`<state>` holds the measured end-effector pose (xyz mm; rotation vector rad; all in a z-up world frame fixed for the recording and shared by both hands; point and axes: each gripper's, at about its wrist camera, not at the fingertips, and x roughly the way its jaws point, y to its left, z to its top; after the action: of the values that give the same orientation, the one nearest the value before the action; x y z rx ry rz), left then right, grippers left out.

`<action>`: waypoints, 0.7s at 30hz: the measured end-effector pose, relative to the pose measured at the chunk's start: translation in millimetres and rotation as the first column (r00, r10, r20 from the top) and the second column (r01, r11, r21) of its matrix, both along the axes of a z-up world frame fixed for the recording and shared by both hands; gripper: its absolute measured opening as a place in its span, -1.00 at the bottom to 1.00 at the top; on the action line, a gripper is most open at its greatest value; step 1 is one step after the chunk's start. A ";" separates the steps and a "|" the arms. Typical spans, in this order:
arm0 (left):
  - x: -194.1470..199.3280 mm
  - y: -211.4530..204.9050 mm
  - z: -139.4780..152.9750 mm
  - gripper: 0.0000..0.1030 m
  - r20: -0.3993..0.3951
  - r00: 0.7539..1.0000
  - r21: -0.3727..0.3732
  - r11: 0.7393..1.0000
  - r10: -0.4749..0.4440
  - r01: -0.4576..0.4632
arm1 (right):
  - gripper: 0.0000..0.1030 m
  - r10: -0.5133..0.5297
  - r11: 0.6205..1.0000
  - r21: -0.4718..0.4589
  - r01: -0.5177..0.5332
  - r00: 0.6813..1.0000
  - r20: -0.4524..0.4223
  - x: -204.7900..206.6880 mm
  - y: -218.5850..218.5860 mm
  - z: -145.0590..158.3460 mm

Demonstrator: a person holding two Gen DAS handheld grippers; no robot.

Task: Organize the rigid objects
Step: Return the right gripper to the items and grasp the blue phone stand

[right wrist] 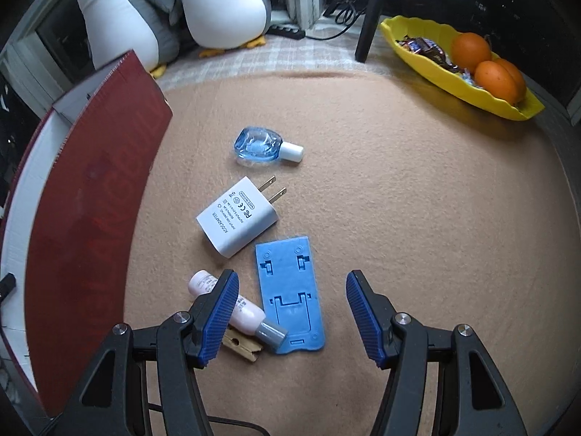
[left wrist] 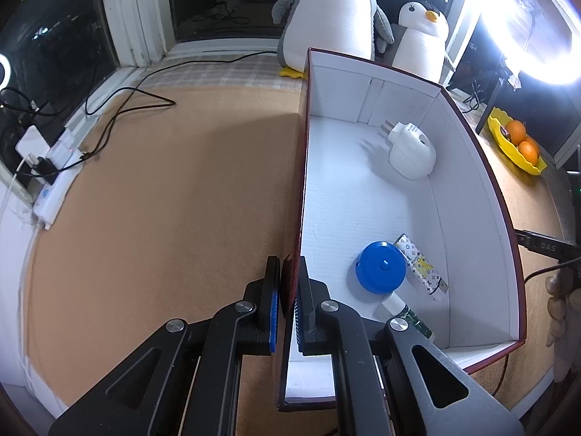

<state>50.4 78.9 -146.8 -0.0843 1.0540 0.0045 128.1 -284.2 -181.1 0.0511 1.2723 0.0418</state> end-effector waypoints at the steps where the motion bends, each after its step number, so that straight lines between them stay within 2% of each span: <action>1: -0.1 0.2 0.0 -0.89 0.000 1.000 -0.001 1.000 0.000 0.000 | 0.12 0.005 1.000 -0.004 -0.005 1.000 -0.014 3.2 0.9 -2.8; 9: 0.0 0.2 -0.3 -0.89 0.001 1.000 -0.005 1.000 0.003 -0.003 | 0.12 0.068 0.993 -0.092 -0.078 0.992 -0.107 20.9 7.4 -22.4; 19: -1.5 0.3 -1.1 -0.89 0.000 1.000 -0.010 1.000 0.012 -0.012 | 0.08 0.071 0.995 -0.067 -0.080 0.989 -0.131 8.8 -27.1 -28.9; 21: -1.7 0.5 -1.4 -0.89 -0.001 1.000 -0.010 1.000 0.011 -0.011 | -0.06 0.062 0.996 -0.062 -0.070 0.990 -0.131 6.6 -34.1 -28.9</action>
<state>48.7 79.4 -148.2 -0.0995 1.0548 0.0096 134.7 -318.3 -210.0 -0.0469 1.4032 0.0537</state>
